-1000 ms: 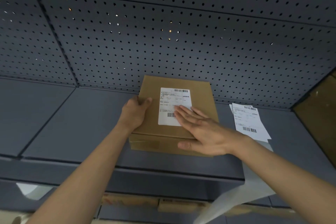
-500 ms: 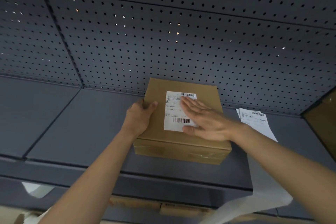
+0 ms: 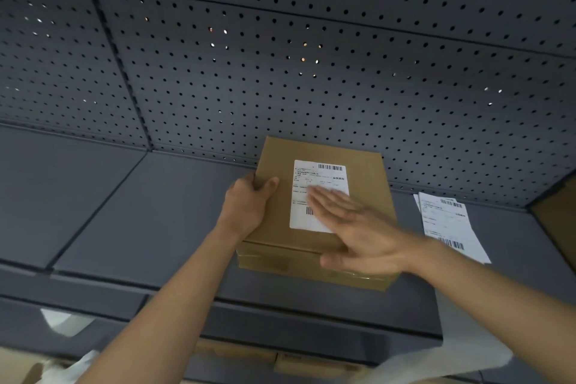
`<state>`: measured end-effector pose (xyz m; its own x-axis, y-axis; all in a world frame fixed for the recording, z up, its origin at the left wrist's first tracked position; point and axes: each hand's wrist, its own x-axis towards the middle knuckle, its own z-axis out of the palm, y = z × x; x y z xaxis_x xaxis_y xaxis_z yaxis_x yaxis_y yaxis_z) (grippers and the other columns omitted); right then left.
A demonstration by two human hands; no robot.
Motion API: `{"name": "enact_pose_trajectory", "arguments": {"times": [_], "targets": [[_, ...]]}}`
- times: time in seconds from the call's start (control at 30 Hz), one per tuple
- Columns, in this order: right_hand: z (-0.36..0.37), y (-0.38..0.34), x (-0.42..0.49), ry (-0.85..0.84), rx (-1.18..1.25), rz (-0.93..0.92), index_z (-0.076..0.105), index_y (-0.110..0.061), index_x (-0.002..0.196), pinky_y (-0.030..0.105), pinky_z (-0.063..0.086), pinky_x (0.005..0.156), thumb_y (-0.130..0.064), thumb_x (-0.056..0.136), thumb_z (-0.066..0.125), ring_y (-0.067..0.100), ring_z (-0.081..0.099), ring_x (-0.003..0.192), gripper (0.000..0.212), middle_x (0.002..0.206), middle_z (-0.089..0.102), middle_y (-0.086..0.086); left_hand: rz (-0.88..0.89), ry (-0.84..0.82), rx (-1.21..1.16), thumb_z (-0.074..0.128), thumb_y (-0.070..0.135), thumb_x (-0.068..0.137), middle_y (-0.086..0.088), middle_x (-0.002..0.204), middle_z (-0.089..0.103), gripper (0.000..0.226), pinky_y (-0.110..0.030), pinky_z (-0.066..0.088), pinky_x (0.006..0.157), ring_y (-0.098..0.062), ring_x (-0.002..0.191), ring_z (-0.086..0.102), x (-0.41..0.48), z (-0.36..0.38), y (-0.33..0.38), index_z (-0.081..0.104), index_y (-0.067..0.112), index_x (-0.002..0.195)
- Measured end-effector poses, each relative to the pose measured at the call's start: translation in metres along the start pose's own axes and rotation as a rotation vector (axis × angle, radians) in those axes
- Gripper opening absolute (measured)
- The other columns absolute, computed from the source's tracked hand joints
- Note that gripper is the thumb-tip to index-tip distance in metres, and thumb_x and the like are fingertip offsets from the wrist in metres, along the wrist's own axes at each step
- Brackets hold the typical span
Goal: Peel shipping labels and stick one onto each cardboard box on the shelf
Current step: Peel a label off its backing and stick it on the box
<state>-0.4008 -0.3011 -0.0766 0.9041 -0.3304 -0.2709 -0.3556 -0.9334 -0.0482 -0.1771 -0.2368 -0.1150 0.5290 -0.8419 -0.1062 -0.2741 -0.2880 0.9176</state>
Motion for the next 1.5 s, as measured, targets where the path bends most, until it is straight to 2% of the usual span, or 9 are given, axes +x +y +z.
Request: {"name": "enact_pose_trajectory", "arguments": {"times": [0.17, 0.33, 0.5, 0.7, 0.83, 0.93, 1.1, 1.33, 1.5], "targets": [[0.001, -0.025, -0.020, -0.036, -0.075, -0.094, -0.023, -0.015, 0.152, 0.032, -0.014, 0.121, -0.089, 0.075, 0.001, 0.008, -0.032, 0.144, 0.110, 0.158, -0.033, 0.001, 0.006, 0.004, -0.006, 0.055, 0.046, 0.097, -0.004, 0.112, 0.069, 0.042, -0.032, 0.053, 0.084, -0.021, 0.101, 0.065, 0.002, 0.000, -0.002, 0.063, 0.015, 0.123], [-0.002, -0.013, -0.013, -0.033, -0.034, -0.102, -0.020, -0.019, 0.153, 0.025, -0.014, 0.120, -0.084, 0.081, 0.006, 0.001, -0.031, 0.143, 0.101, 0.158, -0.030, -0.004, -0.005, 0.014, 0.000, 0.055, 0.048, 0.096, -0.004, 0.112, 0.068, 0.043, -0.033, 0.052, 0.083, -0.022, 0.100, 0.065, 0.003, 0.000, -0.003, 0.063, 0.016, 0.124], [-0.006, 0.011, 0.012, -0.010, 0.019, -0.005, -0.021, -0.023, 0.153, 0.025, -0.010, 0.122, -0.081, 0.085, 0.005, -0.002, -0.030, 0.142, 0.093, 0.159, -0.030, -0.007, -0.001, 0.002, -0.019, 0.055, 0.047, 0.096, -0.004, 0.111, 0.068, 0.042, -0.025, 0.052, 0.074, -0.020, 0.098, 0.065, 0.002, 0.000, -0.003, 0.062, 0.016, 0.123], [-0.019, 0.034, 0.056, -0.029, 0.069, 0.089, -0.019, -0.020, 0.153, 0.033, -0.003, 0.124, -0.084, 0.081, 0.000, 0.007, -0.023, 0.147, 0.099, 0.160, -0.026, -0.004, 0.011, -0.004, -0.029, 0.056, 0.044, 0.097, -0.001, 0.109, 0.069, 0.037, -0.026, 0.051, 0.077, -0.019, 0.098, 0.065, 0.002, -0.001, -0.002, 0.064, 0.016, 0.121], [-0.028, 0.033, 0.074, -0.018, 0.039, 0.118, -0.018, -0.014, 0.153, 0.035, -0.004, 0.124, -0.085, 0.076, -0.003, 0.011, -0.020, 0.148, 0.106, 0.160, -0.024, 0.003, 0.013, -0.019, 0.007, 0.052, 0.047, 0.097, -0.003, 0.107, 0.068, 0.037, -0.039, 0.054, 0.086, -0.021, 0.097, 0.065, 0.004, -0.001, -0.003, 0.064, 0.018, 0.116], [-0.029, 0.026, 0.072, -0.017, 0.038, 0.148, -0.018, -0.011, 0.153, 0.029, -0.009, 0.121, -0.080, 0.082, 0.005, 0.010, -0.022, 0.146, 0.101, 0.160, -0.025, 0.004, 0.019, -0.014, 0.021, 0.046, 0.044, 0.101, -0.005, 0.100, 0.069, 0.035, -0.042, 0.053, 0.086, -0.024, 0.094, 0.065, 0.003, -0.001, -0.003, 0.065, 0.014, 0.107], [-0.018, -0.001, 0.045, -0.029, 0.036, 0.048, -0.020, -0.014, 0.153, 0.035, -0.005, 0.124, -0.087, 0.080, 0.008, 0.009, -0.030, 0.145, 0.107, 0.159, -0.029, 0.001, 0.017, 0.003, 0.022, 0.044, 0.040, 0.102, -0.007, 0.093, 0.069, 0.036, -0.034, 0.051, 0.073, -0.024, 0.088, 0.065, 0.003, -0.001, -0.003, 0.065, 0.011, 0.099], [-0.007, -0.047, 0.003, -0.019, -0.035, -0.051, -0.021, -0.015, 0.153, 0.029, -0.016, 0.120, -0.090, 0.076, 0.019, 0.005, -0.037, 0.141, 0.115, 0.157, -0.034, -0.001, 0.017, 0.014, 0.016, 0.045, 0.040, 0.102, -0.003, 0.094, 0.069, 0.035, -0.037, 0.051, 0.083, -0.022, 0.090, 0.064, 0.002, 0.000, -0.002, 0.067, 0.013, 0.099], [-0.010, -0.044, 0.004, -0.051, -0.009, -0.074, -0.020, -0.018, 0.154, 0.025, -0.018, 0.118, -0.085, 0.080, 0.023, 0.000, -0.035, 0.140, 0.108, 0.157, -0.032, -0.005, 0.020, 0.015, 0.021, 0.045, 0.039, 0.102, -0.005, 0.092, 0.070, 0.035, -0.037, 0.051, 0.082, -0.022, 0.088, 0.065, 0.001, -0.001, -0.001, 0.067, 0.011, 0.098]]}}
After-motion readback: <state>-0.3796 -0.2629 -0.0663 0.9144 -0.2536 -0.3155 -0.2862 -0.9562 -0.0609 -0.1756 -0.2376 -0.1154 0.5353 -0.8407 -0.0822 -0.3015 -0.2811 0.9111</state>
